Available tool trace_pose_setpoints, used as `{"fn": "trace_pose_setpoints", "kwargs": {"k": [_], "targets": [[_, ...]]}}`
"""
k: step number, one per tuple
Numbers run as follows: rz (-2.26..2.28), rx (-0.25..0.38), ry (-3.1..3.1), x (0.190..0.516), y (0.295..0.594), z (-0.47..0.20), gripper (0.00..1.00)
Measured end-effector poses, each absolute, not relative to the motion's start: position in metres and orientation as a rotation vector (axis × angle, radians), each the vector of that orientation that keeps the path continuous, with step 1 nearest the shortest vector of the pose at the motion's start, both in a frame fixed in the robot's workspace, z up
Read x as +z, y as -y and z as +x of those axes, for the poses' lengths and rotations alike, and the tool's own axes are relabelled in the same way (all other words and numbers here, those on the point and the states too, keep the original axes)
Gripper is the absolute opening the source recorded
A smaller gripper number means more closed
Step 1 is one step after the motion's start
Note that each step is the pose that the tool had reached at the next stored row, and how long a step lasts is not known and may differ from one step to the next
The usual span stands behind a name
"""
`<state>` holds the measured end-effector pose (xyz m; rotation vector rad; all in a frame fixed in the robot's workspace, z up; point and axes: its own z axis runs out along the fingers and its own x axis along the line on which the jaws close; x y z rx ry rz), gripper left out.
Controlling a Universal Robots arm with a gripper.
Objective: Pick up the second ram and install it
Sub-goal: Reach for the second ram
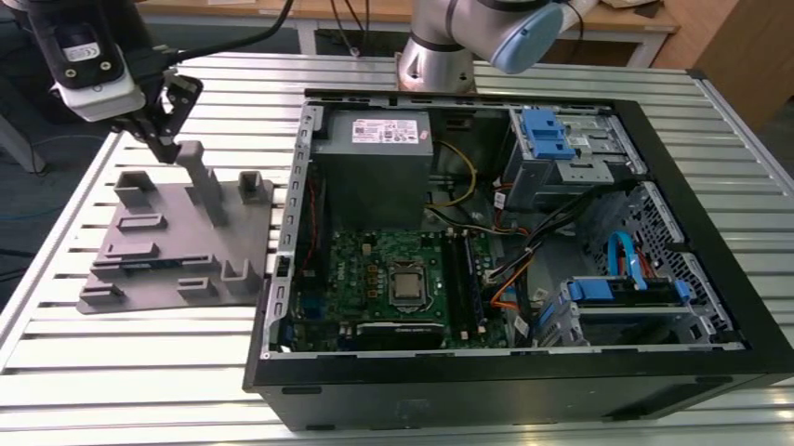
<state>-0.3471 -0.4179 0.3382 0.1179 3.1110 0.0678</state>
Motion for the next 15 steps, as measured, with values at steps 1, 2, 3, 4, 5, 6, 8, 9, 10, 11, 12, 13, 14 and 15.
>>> {"fn": "trace_pose_setpoints", "kwargs": {"k": [1, 2, 3, 4, 5, 6, 8, 9, 10, 11, 12, 13, 14, 15], "targets": [[0.118, 0.068, -3.111, 0.338, 0.418, -0.348, 0.07], [0.118, 0.068, -3.111, 0.337, 0.418, -0.349, 0.07], [0.118, 0.068, -3.111, 0.337, 0.418, -0.350, 0.07], [0.118, 0.068, -3.111, 0.336, 0.418, -0.350, 0.07], [0.118, 0.068, -3.111, 0.335, 0.418, -0.351, 0.07], [0.118, 0.068, -3.111, 0.335, 0.418, -0.352, 0.07], [0.118, 0.068, -3.111, 0.333, 0.418, -0.353, 0.07], [0.118, 0.068, -3.111, 0.333, 0.418, -0.354, 0.07], [0.118, 0.068, -3.111, 0.332, 0.418, -0.355, 0.07], [0.118, 0.068, -3.111, 0.331, 0.418, -0.356, 0.07], [0.118, 0.068, -3.111, 0.330, 0.418, -0.357, 0.07], [0.118, 0.068, -3.111, 0.329, 0.418, -0.357, 0.07], [0.118, 0.068, -3.111, 0.328, 0.418, -0.358, 0.07], [0.118, 0.068, -3.111, 0.327, 0.418, -0.359, 0.07]]}}
